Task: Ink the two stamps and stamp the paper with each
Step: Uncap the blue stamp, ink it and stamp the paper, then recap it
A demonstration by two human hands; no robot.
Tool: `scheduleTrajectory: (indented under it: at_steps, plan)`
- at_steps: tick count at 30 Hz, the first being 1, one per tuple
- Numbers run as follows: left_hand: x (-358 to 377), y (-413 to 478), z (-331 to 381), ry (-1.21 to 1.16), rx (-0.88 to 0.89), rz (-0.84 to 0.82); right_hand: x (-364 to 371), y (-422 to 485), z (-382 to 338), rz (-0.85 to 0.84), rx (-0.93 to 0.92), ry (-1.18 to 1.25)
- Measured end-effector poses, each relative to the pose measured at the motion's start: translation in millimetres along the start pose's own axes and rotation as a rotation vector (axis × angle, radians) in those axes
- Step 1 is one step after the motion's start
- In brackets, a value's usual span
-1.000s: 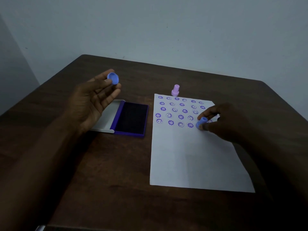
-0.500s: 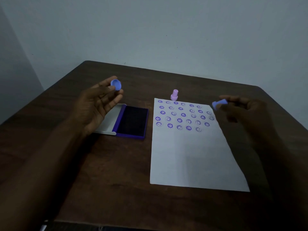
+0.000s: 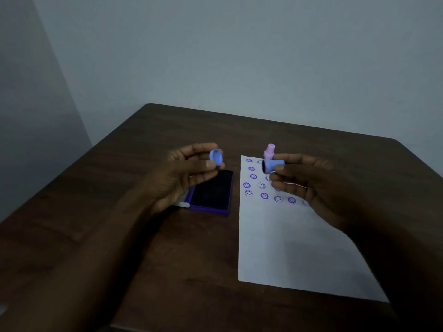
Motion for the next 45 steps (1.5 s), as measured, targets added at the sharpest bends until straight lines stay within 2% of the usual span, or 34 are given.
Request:
scheduleTrajectory:
  at_steps: [10, 19, 33, 37, 40, 43, 45]
  plan:
    - [3.2, 0.8, -3.6, 0.071, 0.013, -0.022, 52.9, 1.0, 4.9, -0.044, -0.13, -0.177]
    - [6.4, -1.4, -3.4, 0.093, 0.038, -0.031, 59.1, 0.3, 6.1, -0.036, -0.168, -0.191]
    - [6.6, 1.4, -3.3, 0.228, 0.099, 0.028, 56.3, 10.5, 4.7, -0.046, -0.179, -0.359]
    - [-1.2, 6.4, -1.3, 0.221, 0.133, 0.13, 35.4, 39.0, -27.2, 0.055, -0.273, -0.484]
    - [-22.2, 10.9, -3.1, 0.223, 0.107, 0.274, 19.3, 69.9, -56.3, 0.143, -0.398, -0.74]
    - [-34.4, 13.8, -7.1, 0.244, 0.068, 0.335, 20.3, 100.8, -58.5, 0.121, -0.417, -1.064]
    - [-35.2, 15.1, -9.5, 0.254, 0.048, 0.336, 22.0, 119.1, -49.4, 0.093, -0.377, -1.154]
Point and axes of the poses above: each hand's wrist, its own y-axis towards the middle knuckle, its own x-axis out of the palm, z = x × y, the point moved 6 cm from there along y, towards the middle knuckle, and after that the axes turned 12 degrees about y, right-handed, at the moved point
